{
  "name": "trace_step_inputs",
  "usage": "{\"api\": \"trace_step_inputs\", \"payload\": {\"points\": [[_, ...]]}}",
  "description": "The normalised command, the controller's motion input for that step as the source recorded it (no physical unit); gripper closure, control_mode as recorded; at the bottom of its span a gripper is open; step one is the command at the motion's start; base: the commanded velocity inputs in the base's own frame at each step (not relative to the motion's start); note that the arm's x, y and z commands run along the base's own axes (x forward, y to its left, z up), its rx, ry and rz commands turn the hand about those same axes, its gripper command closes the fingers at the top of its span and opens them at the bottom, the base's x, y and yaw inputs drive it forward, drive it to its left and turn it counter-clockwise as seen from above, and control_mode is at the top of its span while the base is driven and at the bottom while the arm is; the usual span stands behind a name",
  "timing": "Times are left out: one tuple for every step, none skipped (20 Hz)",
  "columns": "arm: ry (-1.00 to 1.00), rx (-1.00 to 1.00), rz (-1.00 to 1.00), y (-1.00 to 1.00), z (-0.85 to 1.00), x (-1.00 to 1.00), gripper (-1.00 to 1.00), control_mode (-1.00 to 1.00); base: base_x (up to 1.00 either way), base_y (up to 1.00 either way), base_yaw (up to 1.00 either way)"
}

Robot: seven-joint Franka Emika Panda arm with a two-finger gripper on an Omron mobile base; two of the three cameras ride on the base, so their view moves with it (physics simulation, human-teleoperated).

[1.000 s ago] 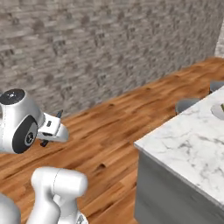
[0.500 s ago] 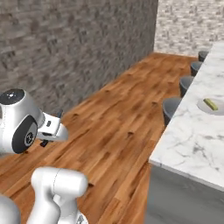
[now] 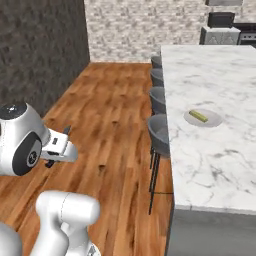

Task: Retrieve the butter from the fridge and place it on a plate on the dining table. Then retrieve the butter knife by the fridge and place it near the plate.

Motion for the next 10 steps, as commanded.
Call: {"api": "trace_step_inputs", "payload": {"points": [[0.00,0.00,0.00,0.00,0.00,0.00,1.00,1.00,0.84,0.83,-0.61],[0.00,0.00,0.00,0.00,0.00,0.00,1.00,1.00,0.64,1.00,-0.55],[0.00,0.00,0.00,0.00,0.00,0.00,1.00,1.00,0.56,1.00,-0.52],[0.00,0.00,0.00,0.00,0.00,0.00,1.00,1.00,0.50,1.00,-0.54],[0.00,0.00,0.00,0.00,0.00,0.00,1.00,1.00,0.46,1.00,-0.55],[0.00,0.00,0.00,0.00,0.00,0.00,1.00,1.00,0.42,1.00,-0.57],[0.00,0.00,0.00,0.00,0.00,0.00,1.00,1.00,0.36,0.96,-0.59],[0.00,0.00,0.00,0.00,0.00,0.00,1.00,1.00,0.35,0.92,-0.61],[0.00,0.00,0.00,0.00,0.00,0.00,1.00,1.00,0.34,0.84,-0.64],[0.00,0.00,0.00,0.00,0.00,0.00,1.00,1.00,0.35,0.69,-0.69]]}}
